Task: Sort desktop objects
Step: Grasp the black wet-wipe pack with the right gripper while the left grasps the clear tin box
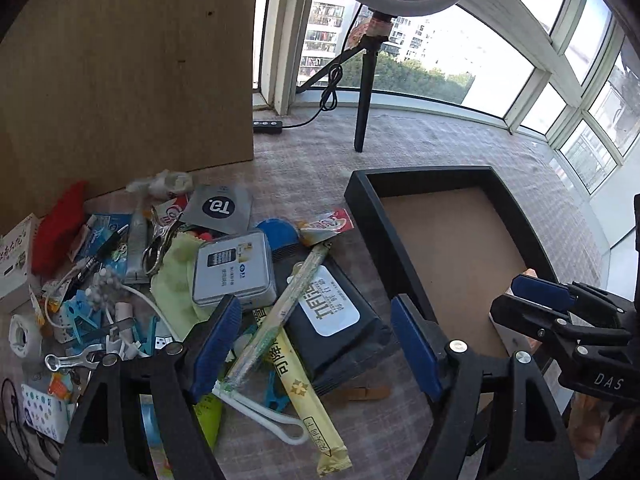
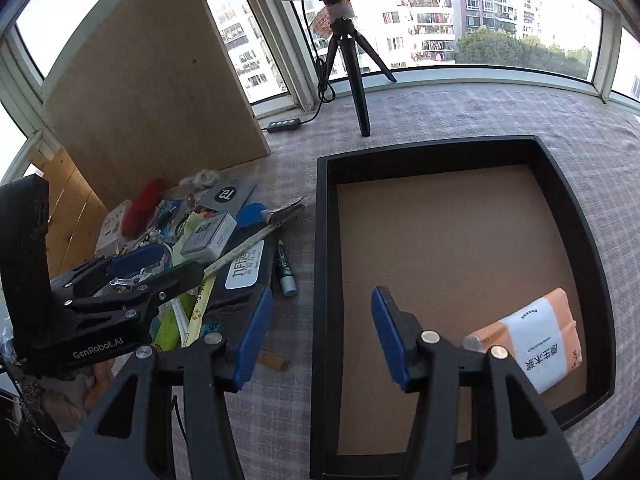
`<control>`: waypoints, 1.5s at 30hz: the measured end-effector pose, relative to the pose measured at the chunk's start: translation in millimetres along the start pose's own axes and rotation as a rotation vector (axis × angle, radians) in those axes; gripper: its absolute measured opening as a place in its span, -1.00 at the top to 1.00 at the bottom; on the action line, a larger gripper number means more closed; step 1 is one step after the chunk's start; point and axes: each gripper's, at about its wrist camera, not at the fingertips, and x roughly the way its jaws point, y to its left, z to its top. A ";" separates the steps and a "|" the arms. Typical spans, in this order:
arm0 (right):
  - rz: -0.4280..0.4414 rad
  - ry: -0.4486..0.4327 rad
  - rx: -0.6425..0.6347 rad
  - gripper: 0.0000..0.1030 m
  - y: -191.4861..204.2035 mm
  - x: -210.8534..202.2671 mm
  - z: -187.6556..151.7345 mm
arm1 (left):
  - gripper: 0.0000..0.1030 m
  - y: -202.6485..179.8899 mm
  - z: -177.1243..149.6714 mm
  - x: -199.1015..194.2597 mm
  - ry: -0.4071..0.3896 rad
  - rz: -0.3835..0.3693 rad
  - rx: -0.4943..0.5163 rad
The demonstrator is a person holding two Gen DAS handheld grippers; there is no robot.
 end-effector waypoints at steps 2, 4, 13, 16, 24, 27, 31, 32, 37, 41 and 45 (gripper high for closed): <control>0.017 0.026 -0.031 -0.14 14.1 12.8 5.1 | -0.46 19.4 2.6 6.7 0.027 0.005 -0.040; 0.035 0.058 -0.069 -0.23 28.8 26.1 10.1 | -0.46 35.3 5.4 14.3 0.050 0.007 -0.076; 0.030 0.227 -0.161 -0.38 70.4 90.3 31.5 | -0.46 68.9 13.9 53.4 0.186 -0.021 -0.169; 0.024 0.274 -0.164 -0.38 73.3 106.2 34.3 | -0.46 71.9 16.1 62.7 0.217 -0.029 -0.194; 0.022 0.362 -0.116 -0.38 69.0 134.5 33.4 | -0.52 65.7 26.6 78.2 0.241 -0.020 -0.172; 0.022 0.394 -0.120 -0.38 72.9 142.1 29.9 | -0.52 61.4 29.6 83.6 0.246 -0.015 -0.153; 0.004 0.411 -0.127 -0.39 76.6 149.5 29.7 | -0.51 61.6 29.1 90.5 0.252 -0.008 -0.149; 0.002 0.416 -0.125 -0.39 76.7 152.0 29.8 | -0.49 63.1 28.9 92.7 0.258 -0.013 -0.154; 0.000 0.435 -0.100 -0.39 75.6 160.9 30.1 | -0.47 69.1 30.3 97.2 0.262 -0.019 -0.168; 0.005 0.450 -0.099 -0.37 75.0 161.4 32.6 | -0.46 65.7 32.6 99.7 0.263 -0.005 -0.148; 0.001 0.454 -0.112 -0.34 76.1 157.3 32.6 | -0.39 65.7 31.7 97.1 0.249 -0.015 -0.142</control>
